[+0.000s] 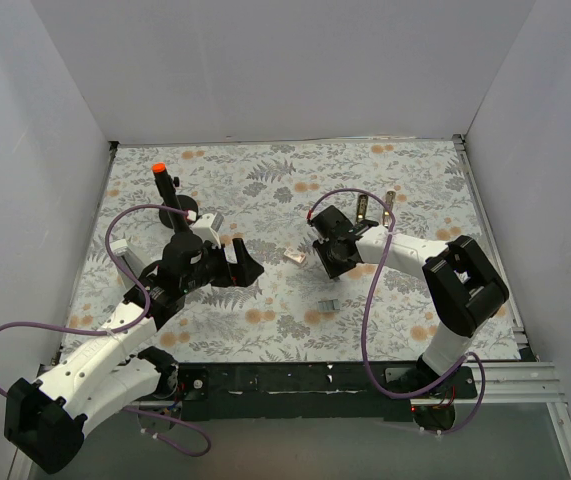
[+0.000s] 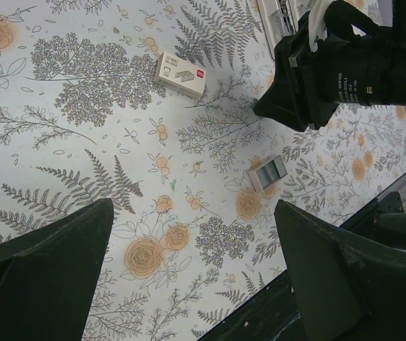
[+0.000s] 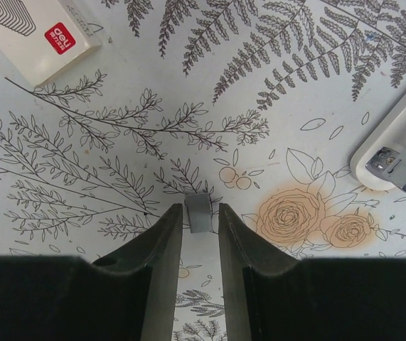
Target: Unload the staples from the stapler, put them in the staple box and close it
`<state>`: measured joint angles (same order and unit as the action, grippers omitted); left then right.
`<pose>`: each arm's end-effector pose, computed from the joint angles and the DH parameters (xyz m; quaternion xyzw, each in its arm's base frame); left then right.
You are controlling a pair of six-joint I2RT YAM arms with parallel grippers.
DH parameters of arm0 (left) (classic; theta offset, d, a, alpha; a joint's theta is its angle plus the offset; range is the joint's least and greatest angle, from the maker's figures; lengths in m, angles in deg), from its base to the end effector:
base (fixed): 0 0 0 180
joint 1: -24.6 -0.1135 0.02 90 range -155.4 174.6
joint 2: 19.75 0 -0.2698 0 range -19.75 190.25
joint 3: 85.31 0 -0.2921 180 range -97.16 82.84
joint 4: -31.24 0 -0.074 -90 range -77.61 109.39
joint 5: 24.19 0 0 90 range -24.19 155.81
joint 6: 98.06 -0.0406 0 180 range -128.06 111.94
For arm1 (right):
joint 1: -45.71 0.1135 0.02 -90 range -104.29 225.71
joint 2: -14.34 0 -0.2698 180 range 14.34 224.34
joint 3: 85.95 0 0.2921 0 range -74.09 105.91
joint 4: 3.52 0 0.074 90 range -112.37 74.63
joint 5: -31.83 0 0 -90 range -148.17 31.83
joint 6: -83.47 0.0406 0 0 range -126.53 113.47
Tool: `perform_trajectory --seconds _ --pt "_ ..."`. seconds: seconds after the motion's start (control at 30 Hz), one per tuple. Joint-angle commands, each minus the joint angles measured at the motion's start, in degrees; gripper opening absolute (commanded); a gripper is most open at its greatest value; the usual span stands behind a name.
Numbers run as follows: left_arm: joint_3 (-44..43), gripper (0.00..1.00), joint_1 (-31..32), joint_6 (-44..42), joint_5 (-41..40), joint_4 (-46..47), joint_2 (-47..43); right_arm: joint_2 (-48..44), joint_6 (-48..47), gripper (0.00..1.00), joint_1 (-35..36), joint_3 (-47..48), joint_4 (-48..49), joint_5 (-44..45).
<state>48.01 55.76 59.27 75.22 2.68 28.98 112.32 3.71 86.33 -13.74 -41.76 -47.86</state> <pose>0.1952 -0.1258 0.2478 -0.2301 0.8356 -0.4205 0.2683 0.2859 0.2357 0.1513 -0.2348 0.9418 0.0171 0.2399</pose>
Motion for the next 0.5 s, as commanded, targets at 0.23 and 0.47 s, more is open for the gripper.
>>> perform_trajectory --seconds 0.23,0.47 --pt "-0.24 0.98 -0.40 -0.53 -0.53 -0.17 -0.22 -0.50 -0.40 0.35 0.25 4.24 -0.15 -0.90" --pt "-0.33 0.98 -0.40 -0.53 -0.62 -0.17 -0.13 0.11 -1.71 0.35 0.16 4.15 -0.77 -1.43"
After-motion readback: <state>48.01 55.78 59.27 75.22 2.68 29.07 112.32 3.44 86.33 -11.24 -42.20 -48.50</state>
